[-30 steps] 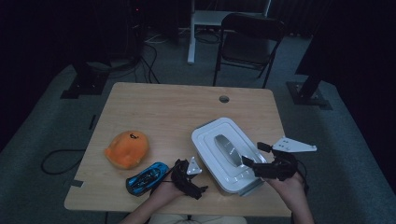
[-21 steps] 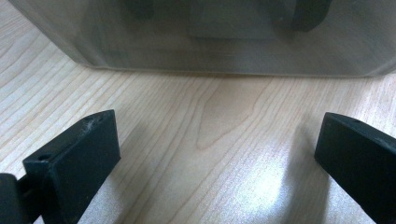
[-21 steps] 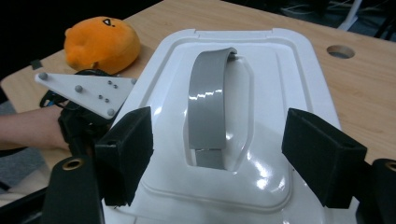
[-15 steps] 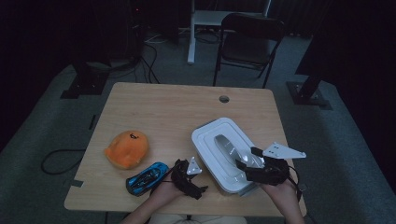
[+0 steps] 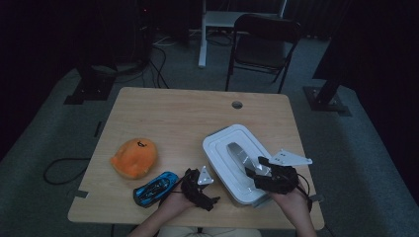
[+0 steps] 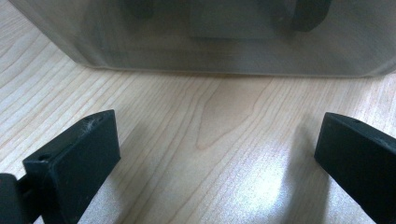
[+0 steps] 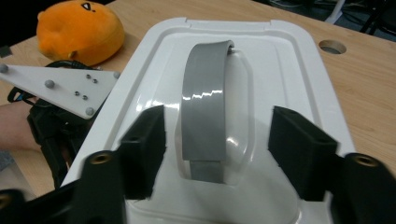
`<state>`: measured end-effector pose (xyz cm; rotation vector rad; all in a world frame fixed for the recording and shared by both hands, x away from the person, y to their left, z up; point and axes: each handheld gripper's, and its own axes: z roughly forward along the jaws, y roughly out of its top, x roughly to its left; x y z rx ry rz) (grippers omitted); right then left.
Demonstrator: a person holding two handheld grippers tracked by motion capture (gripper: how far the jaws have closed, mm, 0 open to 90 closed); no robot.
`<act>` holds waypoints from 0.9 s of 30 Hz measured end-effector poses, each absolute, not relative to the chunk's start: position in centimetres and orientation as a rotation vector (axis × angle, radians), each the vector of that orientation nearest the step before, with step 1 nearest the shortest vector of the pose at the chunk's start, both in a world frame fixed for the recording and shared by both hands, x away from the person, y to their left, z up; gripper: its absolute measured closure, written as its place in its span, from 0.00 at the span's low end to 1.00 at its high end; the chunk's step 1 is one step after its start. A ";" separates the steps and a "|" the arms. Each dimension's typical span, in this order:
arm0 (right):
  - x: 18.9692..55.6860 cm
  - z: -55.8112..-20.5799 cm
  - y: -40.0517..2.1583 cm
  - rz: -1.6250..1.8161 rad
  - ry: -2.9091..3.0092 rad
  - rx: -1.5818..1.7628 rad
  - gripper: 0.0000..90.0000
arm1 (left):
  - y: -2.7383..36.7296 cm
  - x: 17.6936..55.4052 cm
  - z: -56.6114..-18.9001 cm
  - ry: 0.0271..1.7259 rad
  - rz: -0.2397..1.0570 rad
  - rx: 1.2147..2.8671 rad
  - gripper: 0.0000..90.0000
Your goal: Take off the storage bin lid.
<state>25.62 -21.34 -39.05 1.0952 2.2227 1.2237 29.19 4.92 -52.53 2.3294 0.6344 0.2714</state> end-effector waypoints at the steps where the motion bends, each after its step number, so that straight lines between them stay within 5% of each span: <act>1: 25.7 -39.3 -20.8 1.209 2.241 1.080 0.46 | 4.9 29.2 -52.5 0.634 0.271 2.330 0.01; 12: 25.5 -40.0 -20.1 1.136 2.254 1.098 0.73 | 5.0 29.1 -52.5 0.633 0.271 2.331 0.01; 27: 25.4 -38.8 -20.2 1.178 2.207 1.108 0.75 | 5.0 29.1 -52.5 0.634 0.273 2.330 0.01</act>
